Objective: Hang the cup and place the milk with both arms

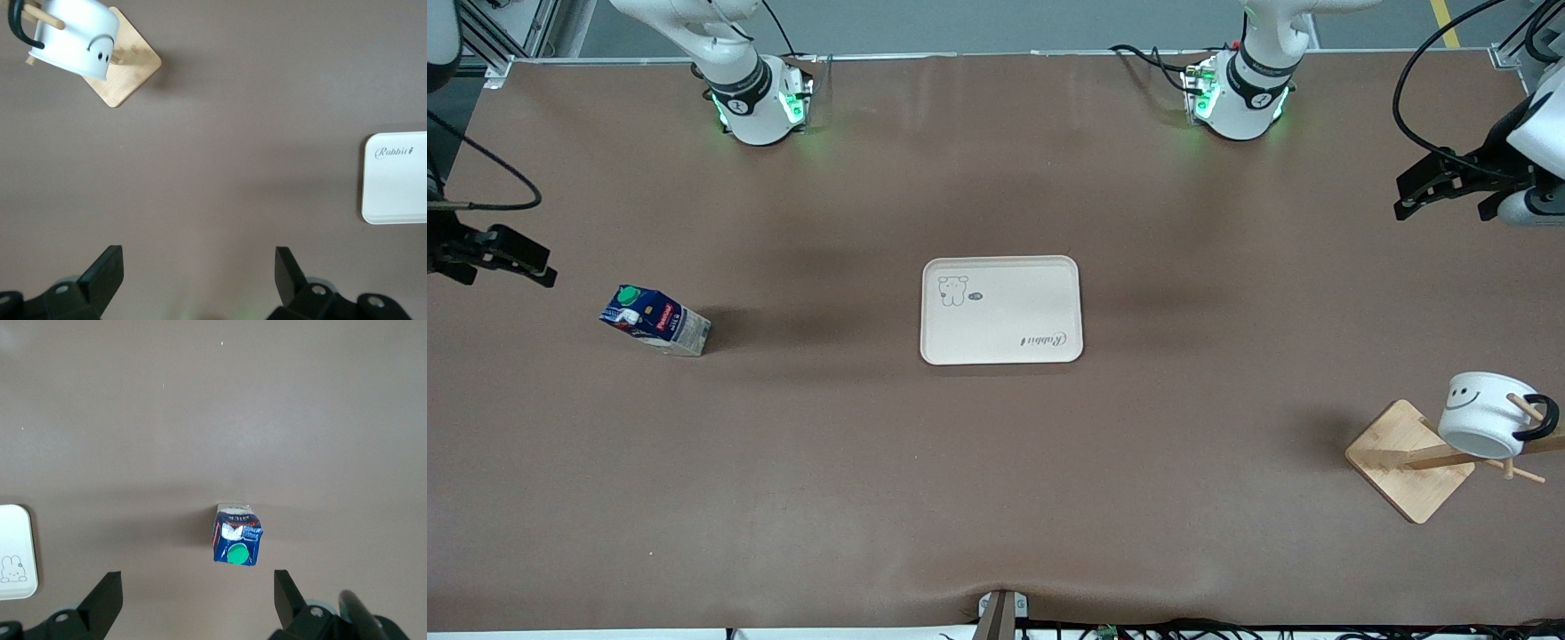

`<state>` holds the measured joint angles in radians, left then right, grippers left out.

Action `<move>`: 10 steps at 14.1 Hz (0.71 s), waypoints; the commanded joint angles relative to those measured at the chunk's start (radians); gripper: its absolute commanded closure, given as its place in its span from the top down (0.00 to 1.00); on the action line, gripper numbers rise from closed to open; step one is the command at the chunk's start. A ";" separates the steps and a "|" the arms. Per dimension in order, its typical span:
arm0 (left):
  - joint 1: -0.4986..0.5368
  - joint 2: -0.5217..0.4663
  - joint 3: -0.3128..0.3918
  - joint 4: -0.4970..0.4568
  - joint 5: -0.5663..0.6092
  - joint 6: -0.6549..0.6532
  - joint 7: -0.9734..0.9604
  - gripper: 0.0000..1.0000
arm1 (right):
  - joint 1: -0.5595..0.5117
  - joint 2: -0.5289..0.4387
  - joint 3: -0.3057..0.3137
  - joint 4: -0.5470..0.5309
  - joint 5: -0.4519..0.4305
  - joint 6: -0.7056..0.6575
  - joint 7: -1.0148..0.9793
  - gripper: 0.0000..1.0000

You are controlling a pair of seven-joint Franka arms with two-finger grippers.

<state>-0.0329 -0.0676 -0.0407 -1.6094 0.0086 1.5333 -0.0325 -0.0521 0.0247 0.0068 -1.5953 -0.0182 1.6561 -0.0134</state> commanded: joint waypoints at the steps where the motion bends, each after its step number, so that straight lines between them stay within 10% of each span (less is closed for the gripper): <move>1: 0.004 -0.029 -0.022 -0.026 -0.013 -0.010 0.008 1.00 | 0.005 -0.060 -0.001 -0.005 0.007 0.012 -0.040 1.00; 10: 0.005 -0.017 -0.021 -0.003 -0.010 -0.010 0.009 1.00 | -0.002 -0.042 -0.002 0.095 0.018 -0.144 -0.043 1.00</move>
<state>-0.0328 -0.0726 -0.0625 -1.6141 0.0086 1.5294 -0.0325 -0.0501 -0.0202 0.0069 -1.5121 -0.0169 1.5232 -0.0455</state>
